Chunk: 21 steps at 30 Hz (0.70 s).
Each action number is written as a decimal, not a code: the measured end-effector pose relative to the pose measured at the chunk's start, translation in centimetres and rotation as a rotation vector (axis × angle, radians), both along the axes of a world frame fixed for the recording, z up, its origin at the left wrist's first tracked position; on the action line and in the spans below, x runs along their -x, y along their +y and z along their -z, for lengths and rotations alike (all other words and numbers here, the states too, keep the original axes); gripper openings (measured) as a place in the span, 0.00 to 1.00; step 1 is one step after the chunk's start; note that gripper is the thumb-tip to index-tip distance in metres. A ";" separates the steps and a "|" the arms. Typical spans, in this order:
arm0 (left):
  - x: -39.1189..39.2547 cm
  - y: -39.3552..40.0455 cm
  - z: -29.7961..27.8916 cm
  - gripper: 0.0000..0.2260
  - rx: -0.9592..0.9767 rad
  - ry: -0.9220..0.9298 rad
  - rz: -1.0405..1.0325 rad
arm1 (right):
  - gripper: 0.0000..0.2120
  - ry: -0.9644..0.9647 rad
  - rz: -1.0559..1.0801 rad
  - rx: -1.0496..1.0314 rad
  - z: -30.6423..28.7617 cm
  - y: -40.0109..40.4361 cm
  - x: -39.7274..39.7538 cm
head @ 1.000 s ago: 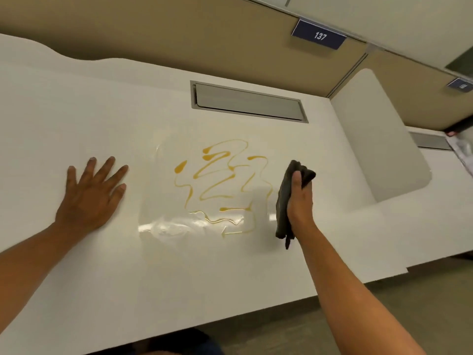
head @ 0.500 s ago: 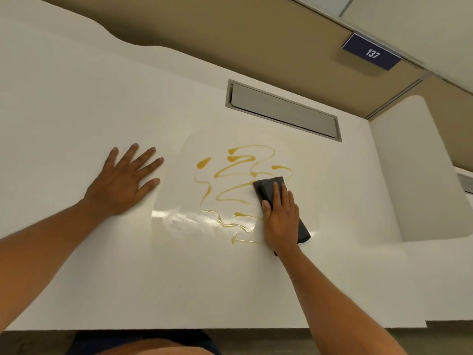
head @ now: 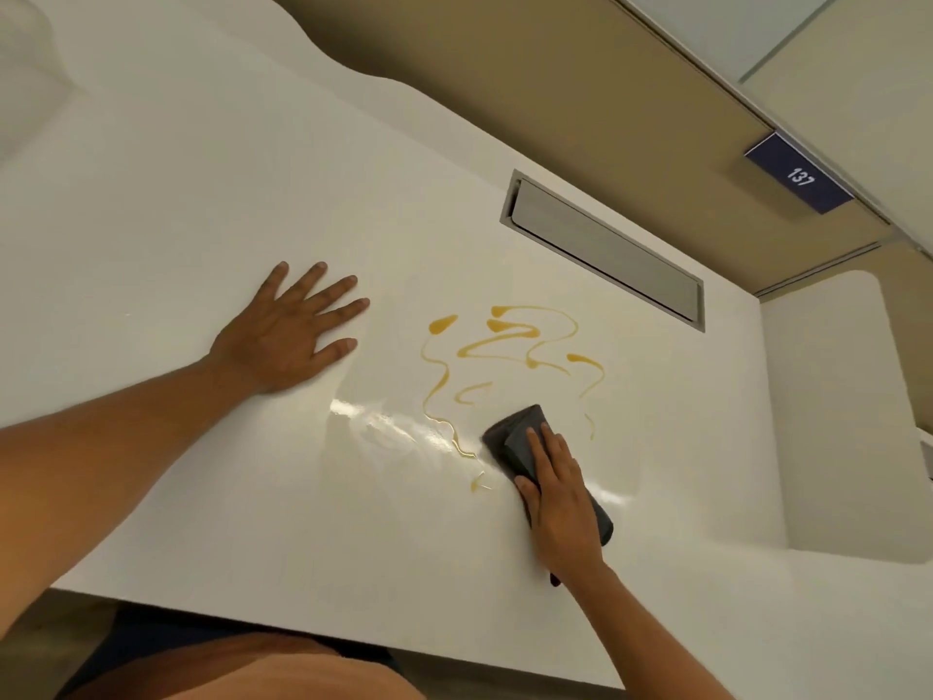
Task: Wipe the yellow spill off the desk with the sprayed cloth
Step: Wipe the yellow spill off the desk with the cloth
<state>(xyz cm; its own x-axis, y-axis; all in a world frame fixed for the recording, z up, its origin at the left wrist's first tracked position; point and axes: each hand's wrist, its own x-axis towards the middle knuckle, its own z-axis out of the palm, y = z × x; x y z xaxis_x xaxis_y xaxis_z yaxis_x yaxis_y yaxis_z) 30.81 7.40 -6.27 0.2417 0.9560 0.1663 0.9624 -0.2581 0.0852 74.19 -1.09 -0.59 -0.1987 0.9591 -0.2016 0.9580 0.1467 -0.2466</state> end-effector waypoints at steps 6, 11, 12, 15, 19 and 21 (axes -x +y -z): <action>0.3 0.0 -0.1 0.30 0.035 -0.011 -0.003 | 0.29 0.010 0.153 -0.089 1.1 6.6 4.4; 0.1 0.0 -0.6 0.29 0.051 -0.018 -0.012 | 0.29 0.018 -0.113 -0.032 1.1 -0.7 6.3; 0.0 -0.1 -0.6 0.29 0.058 -0.026 -0.016 | 0.29 0.018 -0.176 -0.011 0.8 -2.5 5.7; -0.1 -0.2 -0.8 0.29 0.074 -0.044 -0.019 | 0.29 0.030 -0.243 0.043 0.1 -5.5 3.5; -0.2 -0.2 -0.9 0.28 0.069 -0.051 -0.025 | 0.27 0.016 -0.319 0.043 0.2 -3.6 5.1; -0.2 -0.2 -1.1 0.28 0.087 -0.057 -0.021 | 0.27 -0.001 -0.350 0.019 0.9 -0.9 7.1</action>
